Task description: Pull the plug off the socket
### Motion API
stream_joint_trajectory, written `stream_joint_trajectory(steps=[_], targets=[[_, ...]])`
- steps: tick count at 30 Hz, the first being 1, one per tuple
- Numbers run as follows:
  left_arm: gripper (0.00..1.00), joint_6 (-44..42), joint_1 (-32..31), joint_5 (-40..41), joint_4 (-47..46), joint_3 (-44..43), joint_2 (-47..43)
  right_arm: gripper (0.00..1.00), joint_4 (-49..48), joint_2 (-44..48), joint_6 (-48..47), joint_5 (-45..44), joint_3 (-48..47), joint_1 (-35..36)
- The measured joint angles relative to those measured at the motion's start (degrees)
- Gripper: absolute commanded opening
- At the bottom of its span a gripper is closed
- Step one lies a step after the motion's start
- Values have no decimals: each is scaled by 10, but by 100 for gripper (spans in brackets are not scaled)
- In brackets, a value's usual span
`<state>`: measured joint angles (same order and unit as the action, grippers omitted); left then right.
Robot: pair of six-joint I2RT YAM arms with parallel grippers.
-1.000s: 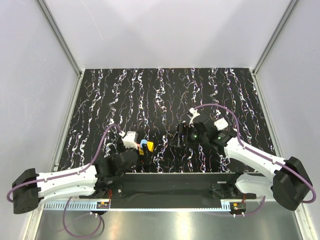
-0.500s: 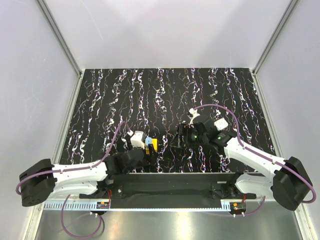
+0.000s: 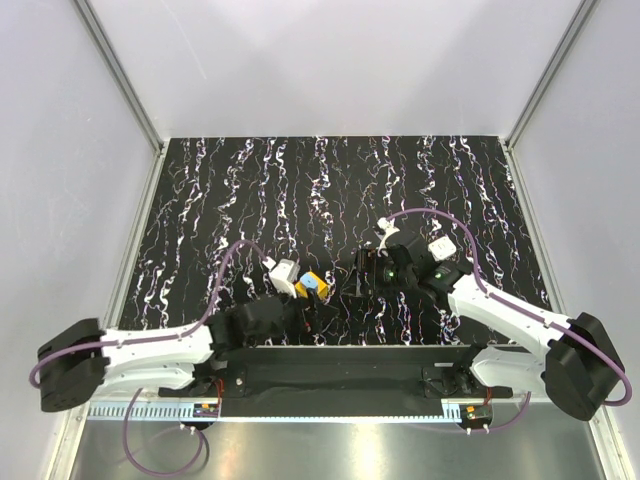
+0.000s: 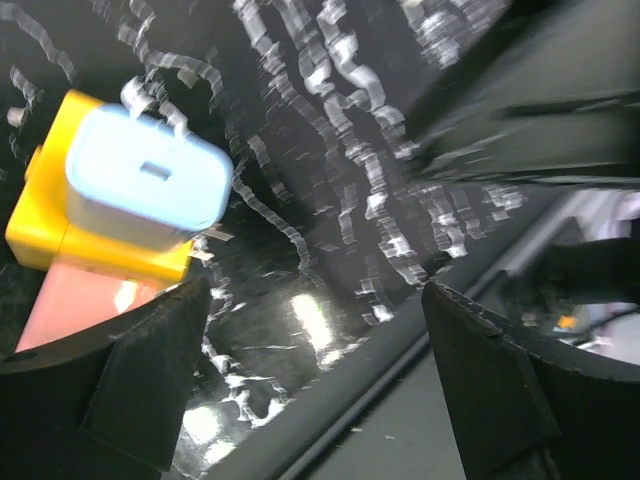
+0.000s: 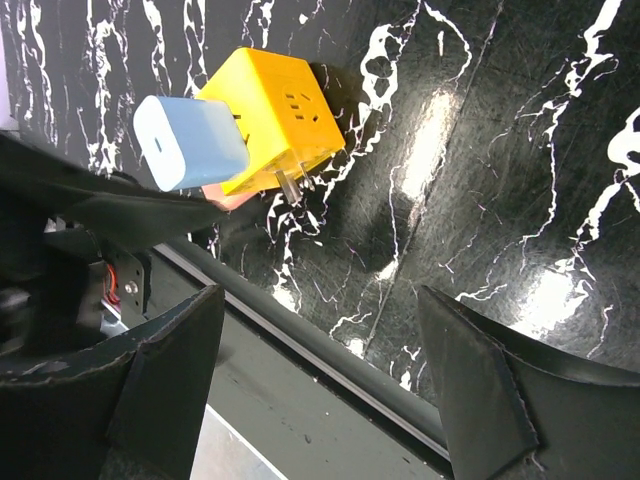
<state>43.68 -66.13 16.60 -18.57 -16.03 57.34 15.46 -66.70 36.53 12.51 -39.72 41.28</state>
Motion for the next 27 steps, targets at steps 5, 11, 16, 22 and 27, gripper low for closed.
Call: stream_joint_trajectory(steps=[5,11,16,22,27], targets=[[98,-8,0,16,101,-18,-125,86,11,0,-8,0,0,0],[96,-11,2,59,217,-32,-198,89,16,0,-18,0,-5,0],[99,-29,17,57,230,-28,-140,91,19,6,-30,1,-12,0],[92,-63,75,40,211,-12,-65,92,25,31,-39,1,-12,0],[94,-113,77,35,170,-12,-24,92,27,35,-44,2,-12,0]])
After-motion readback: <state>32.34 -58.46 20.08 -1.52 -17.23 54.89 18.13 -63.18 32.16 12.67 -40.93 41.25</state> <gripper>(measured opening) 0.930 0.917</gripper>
